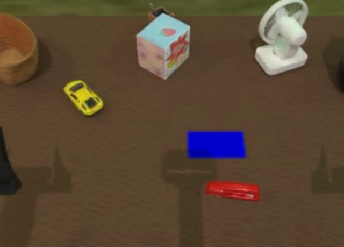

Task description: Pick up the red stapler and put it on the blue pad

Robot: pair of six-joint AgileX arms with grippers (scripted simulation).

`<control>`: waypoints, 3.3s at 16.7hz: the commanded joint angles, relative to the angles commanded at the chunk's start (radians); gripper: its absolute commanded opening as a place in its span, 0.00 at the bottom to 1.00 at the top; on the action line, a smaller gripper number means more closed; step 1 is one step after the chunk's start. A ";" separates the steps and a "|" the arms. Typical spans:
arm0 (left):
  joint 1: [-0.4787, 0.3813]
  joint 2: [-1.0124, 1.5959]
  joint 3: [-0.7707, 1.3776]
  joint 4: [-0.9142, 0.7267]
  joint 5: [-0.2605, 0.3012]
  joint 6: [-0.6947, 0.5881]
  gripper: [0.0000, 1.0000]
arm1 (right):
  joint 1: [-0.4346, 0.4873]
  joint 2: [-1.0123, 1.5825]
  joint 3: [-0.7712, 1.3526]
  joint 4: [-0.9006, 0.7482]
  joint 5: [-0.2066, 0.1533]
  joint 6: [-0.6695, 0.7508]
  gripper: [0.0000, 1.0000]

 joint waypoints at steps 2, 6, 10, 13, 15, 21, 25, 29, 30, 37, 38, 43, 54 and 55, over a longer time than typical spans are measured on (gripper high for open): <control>0.000 0.000 0.000 0.000 0.000 0.000 1.00 | 0.000 0.000 0.000 0.000 0.000 0.000 1.00; 0.000 0.000 0.000 0.000 0.000 0.000 1.00 | 0.049 0.104 0.099 -0.074 -0.003 -0.050 1.00; 0.000 0.000 0.000 0.000 0.000 0.000 1.00 | 0.153 0.377 0.321 -0.242 -0.003 -0.164 1.00; 0.000 0.000 0.000 0.000 0.000 0.000 1.00 | 0.251 0.668 0.527 -0.406 -0.002 -0.273 1.00; 0.000 0.000 0.000 0.000 0.000 0.000 1.00 | 0.320 0.880 0.671 -0.522 -0.002 -0.350 1.00; 0.000 0.000 0.000 0.000 0.000 0.000 1.00 | 0.519 1.444 1.081 -0.852 -0.003 -0.568 1.00; 0.000 0.000 0.000 0.000 0.000 0.000 1.00 | 0.622 1.718 1.297 -1.016 -0.004 -0.680 1.00; 0.000 0.000 0.000 0.000 0.000 0.000 1.00 | 0.681 1.881 1.428 -1.107 -0.004 -0.745 1.00; 0.000 0.000 0.000 0.000 0.000 0.000 1.00 | 0.688 1.897 1.442 -1.117 -0.004 -0.753 1.00; 0.000 0.000 0.000 0.000 0.000 0.000 1.00 | 0.687 1.907 1.434 -1.102 -0.004 -0.755 1.00; 0.000 0.000 0.000 0.000 0.000 0.000 1.00 | 0.689 1.916 1.418 -1.080 -0.004 -0.756 1.00; 0.000 0.000 0.000 0.000 0.000 0.000 1.00 | 0.692 1.999 1.297 -0.868 -0.004 -0.752 1.00; 0.000 0.000 0.000 0.000 0.000 0.000 1.00 | 0.694 2.048 1.228 -0.755 -0.003 -0.750 0.77; 0.000 0.000 0.000 0.000 0.000 0.000 1.00 | 0.694 2.048 1.228 -0.755 -0.003 -0.750 0.70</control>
